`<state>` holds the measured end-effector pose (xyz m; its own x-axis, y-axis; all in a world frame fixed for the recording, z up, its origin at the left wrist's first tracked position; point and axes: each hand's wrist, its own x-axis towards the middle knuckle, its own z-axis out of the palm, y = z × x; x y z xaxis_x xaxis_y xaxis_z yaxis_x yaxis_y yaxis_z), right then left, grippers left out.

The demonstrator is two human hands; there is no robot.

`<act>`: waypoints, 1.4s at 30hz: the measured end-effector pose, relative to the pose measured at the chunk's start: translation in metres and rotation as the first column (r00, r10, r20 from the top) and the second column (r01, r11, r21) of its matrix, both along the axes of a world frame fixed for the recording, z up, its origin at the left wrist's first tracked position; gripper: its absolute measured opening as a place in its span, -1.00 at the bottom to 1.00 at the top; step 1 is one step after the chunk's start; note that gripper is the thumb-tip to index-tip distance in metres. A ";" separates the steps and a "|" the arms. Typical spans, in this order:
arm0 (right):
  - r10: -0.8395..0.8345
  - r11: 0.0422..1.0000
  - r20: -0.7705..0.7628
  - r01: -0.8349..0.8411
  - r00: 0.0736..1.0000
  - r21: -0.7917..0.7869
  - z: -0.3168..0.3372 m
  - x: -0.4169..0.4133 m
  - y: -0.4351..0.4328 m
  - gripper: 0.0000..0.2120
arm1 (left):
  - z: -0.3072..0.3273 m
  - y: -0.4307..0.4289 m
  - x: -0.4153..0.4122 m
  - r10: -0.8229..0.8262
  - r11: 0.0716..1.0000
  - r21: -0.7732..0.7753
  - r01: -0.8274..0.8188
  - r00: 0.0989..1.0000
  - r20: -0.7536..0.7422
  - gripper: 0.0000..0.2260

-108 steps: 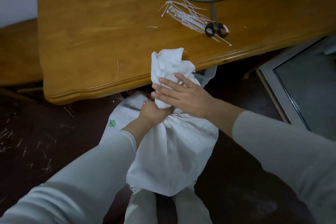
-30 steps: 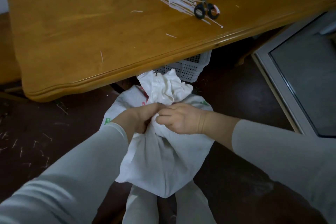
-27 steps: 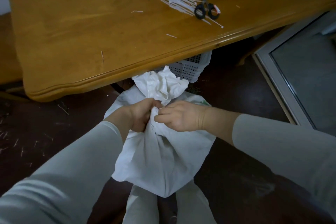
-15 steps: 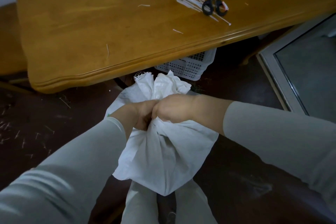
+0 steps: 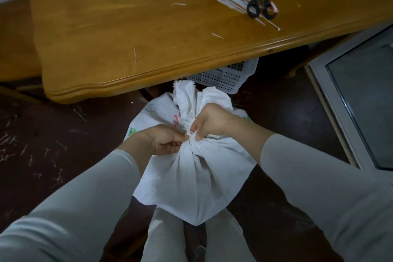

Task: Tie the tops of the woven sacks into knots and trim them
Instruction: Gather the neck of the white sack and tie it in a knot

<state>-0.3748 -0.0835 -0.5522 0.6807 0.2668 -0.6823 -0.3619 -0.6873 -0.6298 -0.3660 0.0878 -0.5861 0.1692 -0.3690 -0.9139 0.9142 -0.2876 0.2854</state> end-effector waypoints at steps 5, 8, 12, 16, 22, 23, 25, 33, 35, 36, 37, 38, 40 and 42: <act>-0.464 0.855 -0.123 0.480 0.877 0.197 -0.006 -0.020 -0.004 -0.82 | 0.000 -0.005 0.002 0.024 0.994 0.108 -0.031 0.997 0.073 -0.95; -0.552 0.782 -0.130 0.565 0.824 0.263 -0.008 -0.031 0.001 -0.81 | 0.003 -0.007 0.003 0.030 0.988 0.149 -0.047 0.993 0.113 -0.93; -0.594 0.730 -0.133 0.601 0.793 0.325 -0.009 -0.036 0.003 -0.82 | 0.005 -0.010 0.006 0.006 0.984 0.173 -0.031 0.990 0.142 -0.92; -0.605 0.716 -0.212 0.641 0.767 0.276 -0.007 -0.032 0.006 -0.78 | 0.005 -0.015 0.007 -0.053 0.969 0.247 0.004 0.980 0.193 -0.84; -0.249 0.959 -0.005 0.246 0.968 -0.138 -0.006 -0.014 0.025 -0.78 | 0.004 -0.018 0.006 -0.172 0.932 0.355 0.075 0.953 0.250 -0.75; -0.172 0.965 -0.005 0.168 0.985 -0.199 -0.005 -0.011 0.029 -0.79 | 0.006 -0.019 0.006 -0.188 0.926 0.366 0.089 0.951 0.245 -0.74; -0.042 0.955 -0.004 0.039 0.999 -0.293 0.000 -0.008 0.033 -0.69 | 0.008 -0.017 0.007 -0.187 0.936 0.332 0.113 0.962 0.201 -0.82; 0.073 0.932 -0.029 -0.078 0.997 -0.353 0.002 -0.013 0.043 -0.80 | 0.010 -0.003 0.005 -0.225 0.956 0.223 0.190 0.964 0.143 -0.70; 0.070 0.938 -0.034 -0.078 0.997 -0.339 0.000 -0.016 0.045 -0.84 | 0.011 -0.001 0.004 -0.278 0.939 0.248 0.238 0.950 0.143 -0.73; 0.090 0.940 -0.004 -0.086 0.996 -0.330 -0.001 -0.018 0.046 -0.85 | 0.010 0.000 0.005 -0.304 0.929 0.263 0.259 0.941 0.147 -0.74; 0.111 0.941 0.033 -0.094 0.993 -0.324 -0.004 -0.022 0.046 -0.85 | 0.009 0.001 0.006 -0.331 0.918 0.281 0.279 0.930 0.159 -0.74; 0.126 0.944 0.063 -0.101 0.990 -0.313 -0.006 -0.026 0.045 -0.83 | 0.008 0.002 0.007 -0.367 0.903 0.303 0.304 0.914 0.174 -0.75; 0.159 0.951 0.126 -0.117 0.979 -0.287 -0.009 -0.032 0.045 -0.79 | 0.008 0.001 0.009 -0.483 0.842 0.378 0.384 0.849 0.214 -0.78; 0.223 0.947 0.182 -0.169 0.958 -0.273 -0.009 -0.033 0.043 -0.77 | 0.011 0.000 0.012 -0.635 0.739 0.475 0.477 0.729 0.256 -0.84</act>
